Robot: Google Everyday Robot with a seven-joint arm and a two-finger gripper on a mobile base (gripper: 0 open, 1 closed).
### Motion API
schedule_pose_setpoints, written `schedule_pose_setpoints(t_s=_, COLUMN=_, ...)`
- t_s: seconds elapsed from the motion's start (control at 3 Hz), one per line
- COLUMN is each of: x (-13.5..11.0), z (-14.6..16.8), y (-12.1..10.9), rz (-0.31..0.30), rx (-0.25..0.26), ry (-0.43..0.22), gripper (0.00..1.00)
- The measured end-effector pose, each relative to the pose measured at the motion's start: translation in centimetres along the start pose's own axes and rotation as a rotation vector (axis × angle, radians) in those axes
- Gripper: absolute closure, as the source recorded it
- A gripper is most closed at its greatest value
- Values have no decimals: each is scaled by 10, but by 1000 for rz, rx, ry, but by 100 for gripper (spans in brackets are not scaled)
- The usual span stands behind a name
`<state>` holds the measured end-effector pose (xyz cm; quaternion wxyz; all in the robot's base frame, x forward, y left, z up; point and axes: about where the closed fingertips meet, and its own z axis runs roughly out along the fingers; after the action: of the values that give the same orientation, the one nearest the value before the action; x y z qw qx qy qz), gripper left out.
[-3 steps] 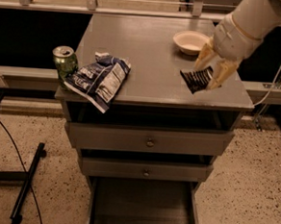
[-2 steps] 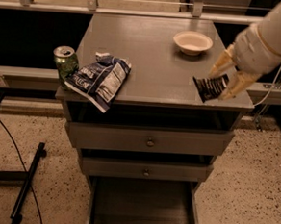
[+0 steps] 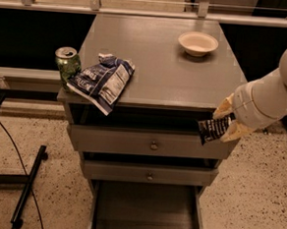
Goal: Place rxbar chocolate into bottom drawer
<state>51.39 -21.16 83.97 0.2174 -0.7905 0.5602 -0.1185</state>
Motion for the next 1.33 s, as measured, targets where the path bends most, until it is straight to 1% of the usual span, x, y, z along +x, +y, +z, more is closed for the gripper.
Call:
schedule_pose_setpoints(t_s=0.33, x=0, z=0, y=0, rz=0, rx=-1, ry=0, gripper=100)
schedule_pose_setpoints(t_s=0.67, x=-4, z=31, y=10, rz=51, rx=-15, ry=19, gripper=100)
schedule_pose_setpoints(t_s=1.0, x=-20, z=97, y=26, rz=49, rx=-33, ry=76, gripper=100)
schedule_pose_setpoints(t_s=1.33, x=-24, z=149, y=44, rz=31, rx=-36, ry=134, gripper=100)
